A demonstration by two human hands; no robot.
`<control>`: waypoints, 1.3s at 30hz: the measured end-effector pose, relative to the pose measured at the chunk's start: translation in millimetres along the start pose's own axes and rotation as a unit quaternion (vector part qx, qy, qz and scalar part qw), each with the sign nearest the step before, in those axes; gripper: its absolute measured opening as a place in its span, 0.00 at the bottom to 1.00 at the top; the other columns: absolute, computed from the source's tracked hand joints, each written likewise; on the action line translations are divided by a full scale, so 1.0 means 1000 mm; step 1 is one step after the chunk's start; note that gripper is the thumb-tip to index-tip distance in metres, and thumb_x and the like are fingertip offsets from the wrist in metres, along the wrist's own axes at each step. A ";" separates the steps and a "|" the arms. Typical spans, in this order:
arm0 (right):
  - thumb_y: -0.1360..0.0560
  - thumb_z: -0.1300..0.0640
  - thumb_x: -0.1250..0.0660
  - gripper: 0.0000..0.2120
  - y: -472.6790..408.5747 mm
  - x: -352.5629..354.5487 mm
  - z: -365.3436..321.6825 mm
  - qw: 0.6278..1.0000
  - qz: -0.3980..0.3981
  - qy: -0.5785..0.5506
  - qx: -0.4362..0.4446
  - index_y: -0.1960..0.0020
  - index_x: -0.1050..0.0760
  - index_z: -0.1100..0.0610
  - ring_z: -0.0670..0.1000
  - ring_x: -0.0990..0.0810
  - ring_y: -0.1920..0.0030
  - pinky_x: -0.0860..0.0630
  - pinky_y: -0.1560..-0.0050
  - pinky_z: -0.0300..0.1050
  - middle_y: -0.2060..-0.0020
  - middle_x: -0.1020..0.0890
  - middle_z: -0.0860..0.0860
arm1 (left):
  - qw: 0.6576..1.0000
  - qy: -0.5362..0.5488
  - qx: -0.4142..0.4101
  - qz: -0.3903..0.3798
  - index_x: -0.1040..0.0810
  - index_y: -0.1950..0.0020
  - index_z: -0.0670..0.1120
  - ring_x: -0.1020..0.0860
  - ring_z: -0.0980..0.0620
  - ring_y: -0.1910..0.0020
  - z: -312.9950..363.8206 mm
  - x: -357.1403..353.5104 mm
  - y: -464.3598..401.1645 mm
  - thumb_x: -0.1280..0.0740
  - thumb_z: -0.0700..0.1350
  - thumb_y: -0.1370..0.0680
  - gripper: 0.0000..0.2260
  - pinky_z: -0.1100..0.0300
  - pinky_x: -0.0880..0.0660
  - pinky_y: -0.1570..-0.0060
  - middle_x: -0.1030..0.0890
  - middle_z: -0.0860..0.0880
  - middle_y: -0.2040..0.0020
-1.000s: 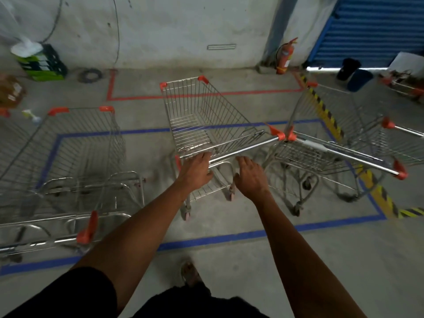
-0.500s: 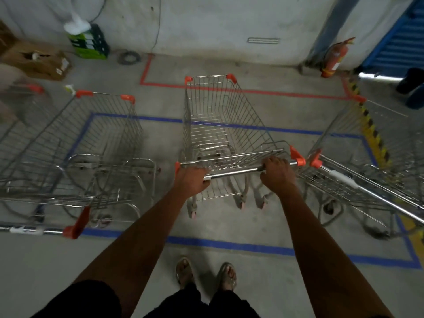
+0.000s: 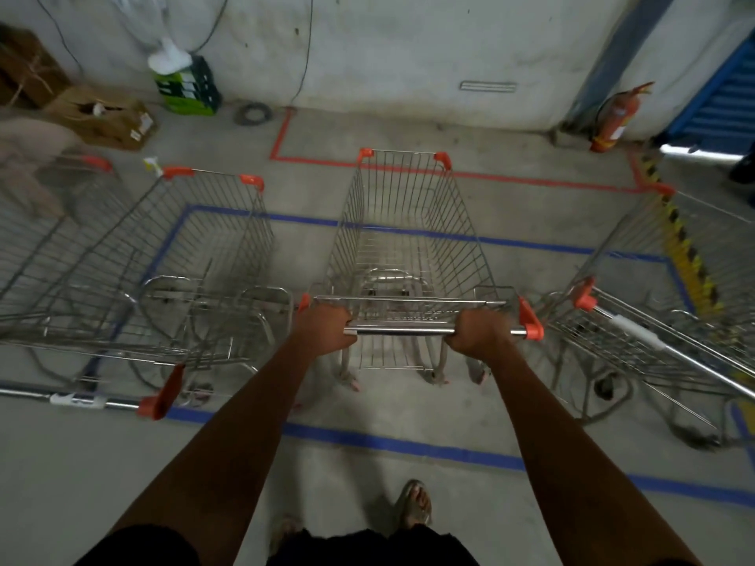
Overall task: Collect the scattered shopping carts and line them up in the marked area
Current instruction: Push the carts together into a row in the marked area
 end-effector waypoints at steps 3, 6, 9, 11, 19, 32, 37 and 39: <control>0.26 0.41 0.35 0.20 0.016 0.000 -0.024 1.000 0.001 0.006 -0.021 0.47 0.18 0.56 0.58 0.15 0.46 0.19 0.45 0.50 0.49 0.14 0.55 | 1.000 -0.016 -0.004 -0.001 0.20 0.40 0.54 0.22 0.48 0.36 -0.019 -0.001 0.013 0.36 0.62 0.23 0.18 0.37 0.47 0.23 0.17 0.51 0.41; 0.26 0.40 0.35 0.20 0.035 -0.004 -0.051 0.999 0.004 0.006 -0.031 0.47 0.19 0.55 0.58 0.15 0.47 0.20 0.46 0.49 0.49 0.14 0.54 | 0.999 -0.032 -0.013 0.007 0.19 0.40 0.54 0.22 0.48 0.35 -0.039 -0.006 0.029 0.36 0.62 0.24 0.19 0.37 0.49 0.22 0.16 0.52 0.42; 0.25 0.39 0.36 0.19 0.053 -0.010 -0.076 0.999 0.024 0.020 -0.027 0.49 0.19 0.54 0.56 0.14 0.50 0.21 0.49 0.47 0.52 0.14 0.53 | 0.999 -0.038 -0.017 0.018 0.19 0.41 0.54 0.22 0.49 0.35 -0.059 -0.015 0.048 0.36 0.62 0.25 0.18 0.37 0.50 0.21 0.16 0.52 0.42; 0.25 0.39 0.36 0.19 0.064 -0.014 -0.090 0.999 0.025 0.021 -0.026 0.51 0.19 0.54 0.55 0.14 0.52 0.21 0.52 0.46 0.54 0.14 0.52 | 0.999 -0.031 -0.018 0.016 0.19 0.42 0.54 0.22 0.48 0.35 -0.070 -0.021 0.061 0.36 0.62 0.25 0.18 0.36 0.50 0.21 0.16 0.52 0.42; 0.27 0.40 0.34 0.17 0.096 -0.030 -0.126 0.999 0.010 0.003 -0.031 0.52 0.19 0.53 0.54 0.14 0.53 0.21 0.52 0.46 0.55 0.13 0.51 | 0.998 -0.038 -0.032 0.035 0.17 0.47 0.52 0.18 0.49 0.43 -0.095 -0.047 0.109 0.40 0.63 0.24 0.20 0.35 0.50 0.23 0.15 0.52 0.50; 0.28 0.40 0.36 0.16 0.139 -0.042 -0.140 1.000 0.014 0.009 -0.024 0.54 0.20 0.53 0.53 0.15 0.56 0.25 0.55 0.44 0.58 0.15 0.50 | 0.999 -0.038 -0.030 0.019 0.19 0.43 0.53 0.19 0.49 0.39 -0.094 -0.057 0.153 0.38 0.63 0.22 0.19 0.35 0.51 0.22 0.15 0.51 0.45; 0.26 0.41 0.37 0.15 0.146 -0.047 -0.143 1.000 0.006 0.010 -0.028 0.55 0.21 0.51 0.50 0.23 0.64 0.27 0.58 0.44 0.64 0.20 0.47 | 0.998 -0.048 -0.028 0.014 0.20 0.41 0.54 0.19 0.49 0.39 -0.097 -0.060 0.159 0.38 0.63 0.22 0.18 0.35 0.51 0.22 0.15 0.52 0.45; 0.26 0.41 0.37 0.15 0.148 -0.045 -0.146 0.999 0.012 0.009 -0.029 0.56 0.21 0.51 0.50 0.24 0.65 0.29 0.59 0.43 0.65 0.21 0.47 | 0.998 -0.051 -0.034 0.010 0.20 0.41 0.54 0.19 0.50 0.39 -0.098 -0.060 0.160 0.39 0.63 0.22 0.18 0.35 0.51 0.22 0.15 0.52 0.45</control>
Point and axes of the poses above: each hand's wrist, its own y-axis away from the middle knuckle, its own x-axis out of the back of the hand, z = x × y, the point moved 6 cm from there along -y, towards the middle knuckle
